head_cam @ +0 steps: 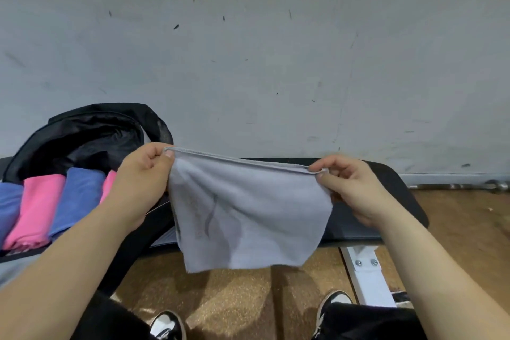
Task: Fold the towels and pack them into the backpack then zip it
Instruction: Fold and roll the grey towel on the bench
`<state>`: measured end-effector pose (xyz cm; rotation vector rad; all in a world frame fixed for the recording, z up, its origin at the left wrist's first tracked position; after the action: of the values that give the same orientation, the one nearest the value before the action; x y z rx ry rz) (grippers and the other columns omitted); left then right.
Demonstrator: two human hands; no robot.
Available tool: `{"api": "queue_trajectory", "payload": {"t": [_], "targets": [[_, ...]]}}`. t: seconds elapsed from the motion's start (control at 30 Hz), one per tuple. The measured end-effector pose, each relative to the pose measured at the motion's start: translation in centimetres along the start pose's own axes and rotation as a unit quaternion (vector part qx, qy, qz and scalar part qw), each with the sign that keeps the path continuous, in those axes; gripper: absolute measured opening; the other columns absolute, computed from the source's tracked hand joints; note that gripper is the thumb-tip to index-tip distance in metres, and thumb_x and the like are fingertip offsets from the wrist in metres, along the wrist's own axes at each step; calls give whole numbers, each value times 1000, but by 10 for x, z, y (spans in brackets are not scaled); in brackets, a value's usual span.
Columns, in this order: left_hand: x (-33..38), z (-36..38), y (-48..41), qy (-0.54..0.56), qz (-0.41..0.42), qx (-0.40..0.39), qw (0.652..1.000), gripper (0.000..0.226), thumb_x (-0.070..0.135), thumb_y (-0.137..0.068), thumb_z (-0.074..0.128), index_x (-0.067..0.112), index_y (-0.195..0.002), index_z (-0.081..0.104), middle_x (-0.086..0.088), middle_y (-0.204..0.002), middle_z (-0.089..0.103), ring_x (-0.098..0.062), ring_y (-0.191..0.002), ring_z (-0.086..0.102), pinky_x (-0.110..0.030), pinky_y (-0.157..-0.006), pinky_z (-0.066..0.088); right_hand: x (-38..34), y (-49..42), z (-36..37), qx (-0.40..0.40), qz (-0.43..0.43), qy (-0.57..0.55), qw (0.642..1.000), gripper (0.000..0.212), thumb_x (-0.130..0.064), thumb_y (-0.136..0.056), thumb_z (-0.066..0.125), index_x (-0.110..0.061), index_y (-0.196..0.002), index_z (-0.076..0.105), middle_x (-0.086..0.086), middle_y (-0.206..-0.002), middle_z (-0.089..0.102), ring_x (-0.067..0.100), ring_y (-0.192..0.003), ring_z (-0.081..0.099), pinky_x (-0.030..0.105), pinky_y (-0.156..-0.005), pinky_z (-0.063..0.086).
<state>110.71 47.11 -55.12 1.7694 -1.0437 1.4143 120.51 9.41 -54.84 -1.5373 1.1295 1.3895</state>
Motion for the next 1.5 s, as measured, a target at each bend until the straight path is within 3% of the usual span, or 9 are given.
{"api": "queue_trajectory", "payload": {"t": [0.23,0.37,0.67,0.9,1.2,1.27,1.33,1.43,1.5], "targets": [[-14,0,-12,23,-43,-3,999,21,29,-103,58,24,-97,77,-11,-89,72,-28,-85,64,-50,-85,56,-3,3,18,-129,32,17,991,13,11,-91,68,-1,-88,65,22,-72,68,33,-56,66,36,-52,60],[-30,5,-14,12,-94,-25,995,24,23,-106,55,15,-95,76,-16,-90,70,-29,-84,64,-47,-82,57,-13,8,32,-191,27,-47,980,18,4,-79,77,-2,-80,60,26,-100,71,33,-61,69,34,-50,61],[-44,18,-7,-40,-139,-52,988,25,23,-109,52,5,-104,70,-17,-93,67,-30,-86,64,-49,-83,61,-34,9,49,-220,-50,-108,968,43,-15,-69,94,-14,-68,51,16,-87,68,20,-53,45,22,-42,38],[-39,18,-4,-21,-129,-62,989,26,24,-108,53,7,-99,71,-14,-91,66,-29,-86,63,-47,-81,60,-18,-8,8,-39,-65,33,997,25,4,-73,86,-4,-76,63,11,-76,65,27,-71,57,35,-61,52],[-16,14,-3,31,-82,-66,994,24,22,-108,55,11,-100,73,-15,-96,70,-29,-89,63,-46,-83,52,1,-19,-6,-13,-42,261,964,22,-8,-90,79,-18,-110,79,8,-84,62,21,-69,73,27,-73,62],[-12,14,-1,16,-62,-70,995,23,23,-108,56,13,-101,75,-16,-95,71,-29,-89,63,-48,-85,51,9,-19,2,-43,-17,347,937,11,-15,-93,76,-23,-99,78,1,-87,64,19,-74,72,21,-69,55],[-5,14,1,7,-37,-65,997,22,24,-108,56,17,-101,76,-12,-91,72,-26,-86,62,-45,-85,52,19,-19,4,-63,4,386,920,9,-21,-94,74,-26,-86,77,-3,-88,68,20,-82,68,32,-76,54],[1,10,0,11,-30,-44,999,21,26,-107,57,18,-101,75,-10,-90,71,-26,-85,61,-46,-85,52,26,-16,3,-86,43,188,977,12,-14,-97,69,-14,-85,71,5,-88,72,25,-85,65,40,-85,54],[2,5,1,0,-28,-37,999,21,32,-105,58,20,-102,75,-8,-91,74,-30,-85,66,-53,-92,55,25,-12,11,-95,80,-6,992,18,-11,-100,62,-13,-82,65,7,-82,65,22,-79,58,34,-76,53]]}}
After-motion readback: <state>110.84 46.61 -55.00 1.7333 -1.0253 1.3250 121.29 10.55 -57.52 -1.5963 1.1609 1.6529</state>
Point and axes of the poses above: each hand's wrist, its own y-axis away from the middle knuckle, its own z-axis out of the palm, x = y × z, the point moved 10 cm from there along -y, towards the middle knuckle
